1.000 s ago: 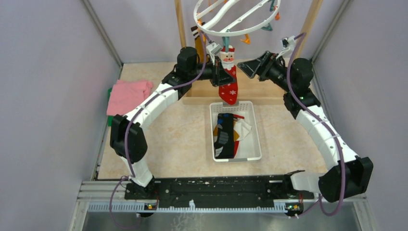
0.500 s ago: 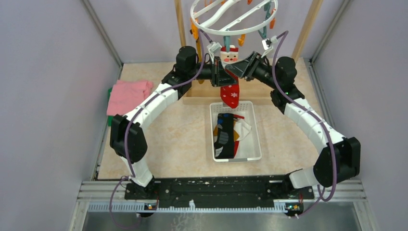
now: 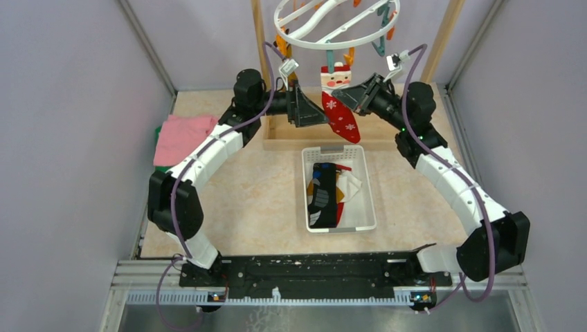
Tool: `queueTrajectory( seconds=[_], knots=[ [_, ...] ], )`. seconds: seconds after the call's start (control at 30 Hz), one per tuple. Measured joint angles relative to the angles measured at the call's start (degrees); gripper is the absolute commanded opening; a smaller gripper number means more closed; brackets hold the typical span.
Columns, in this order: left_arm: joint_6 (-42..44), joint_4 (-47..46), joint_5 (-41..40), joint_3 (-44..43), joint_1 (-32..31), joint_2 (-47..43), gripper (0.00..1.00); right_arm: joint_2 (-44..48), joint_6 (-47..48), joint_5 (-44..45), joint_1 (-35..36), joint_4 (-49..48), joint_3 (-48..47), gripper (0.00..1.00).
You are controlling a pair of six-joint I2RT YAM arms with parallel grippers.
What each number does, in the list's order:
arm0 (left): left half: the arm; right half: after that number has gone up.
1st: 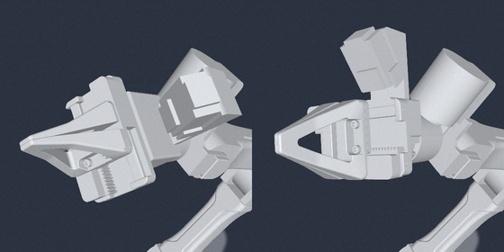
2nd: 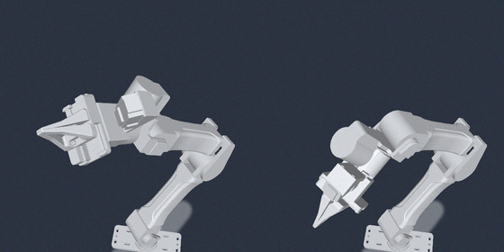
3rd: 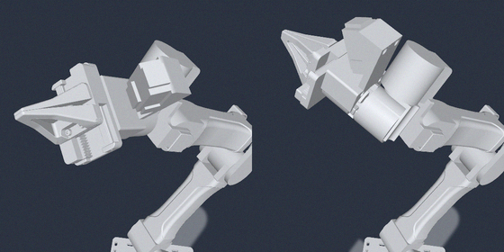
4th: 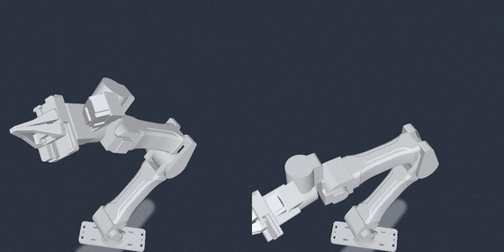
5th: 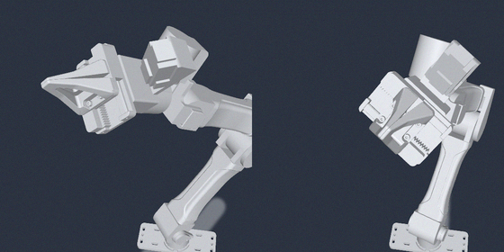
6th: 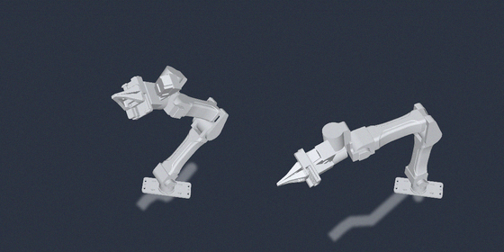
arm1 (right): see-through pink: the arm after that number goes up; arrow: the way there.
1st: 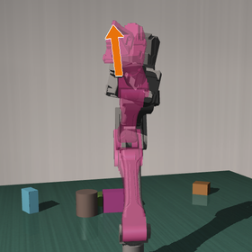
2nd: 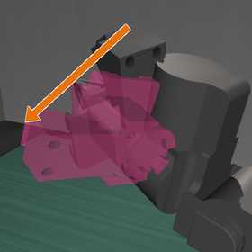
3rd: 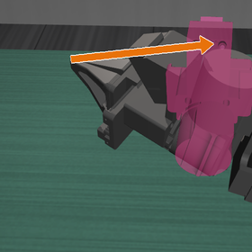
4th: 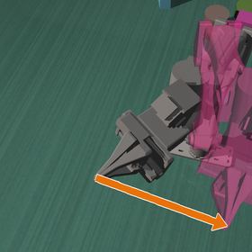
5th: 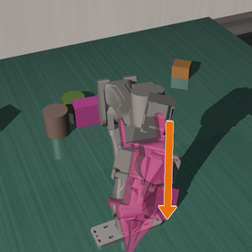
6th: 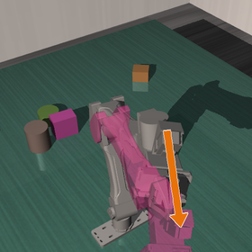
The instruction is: Remove the socks clipped to the hanger
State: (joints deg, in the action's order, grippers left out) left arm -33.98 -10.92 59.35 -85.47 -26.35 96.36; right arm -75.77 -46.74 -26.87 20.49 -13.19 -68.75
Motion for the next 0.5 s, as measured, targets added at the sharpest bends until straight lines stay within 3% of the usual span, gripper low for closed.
queueTrajectory(
  seconds=[0.2,0.4,0.47,0.5],
  knots=[
    [-4.39,-6.14,1.57,2.99,1.57,-0.66,0.63,2.19,-1.14,0.09,0.00,0.81,1.57,0.00],
    [-5.14,-10.14,1.64,6.29,0.90,-0.87,0.74,2.82,-3.93,-0.15,0.00,-0.66,3.28,0.00],
    [-5.18,-10.88,1.84,7.15,0.66,-0.87,0.68,2.86,-4.76,-0.22,0.00,-0.94,4.11,0.00],
    [-5.18,-11.37,2.03,7.34,0.48,-0.87,0.58,2.86,-5.01,-0.22,0.00,-0.92,4.39,0.00]
  ],
)
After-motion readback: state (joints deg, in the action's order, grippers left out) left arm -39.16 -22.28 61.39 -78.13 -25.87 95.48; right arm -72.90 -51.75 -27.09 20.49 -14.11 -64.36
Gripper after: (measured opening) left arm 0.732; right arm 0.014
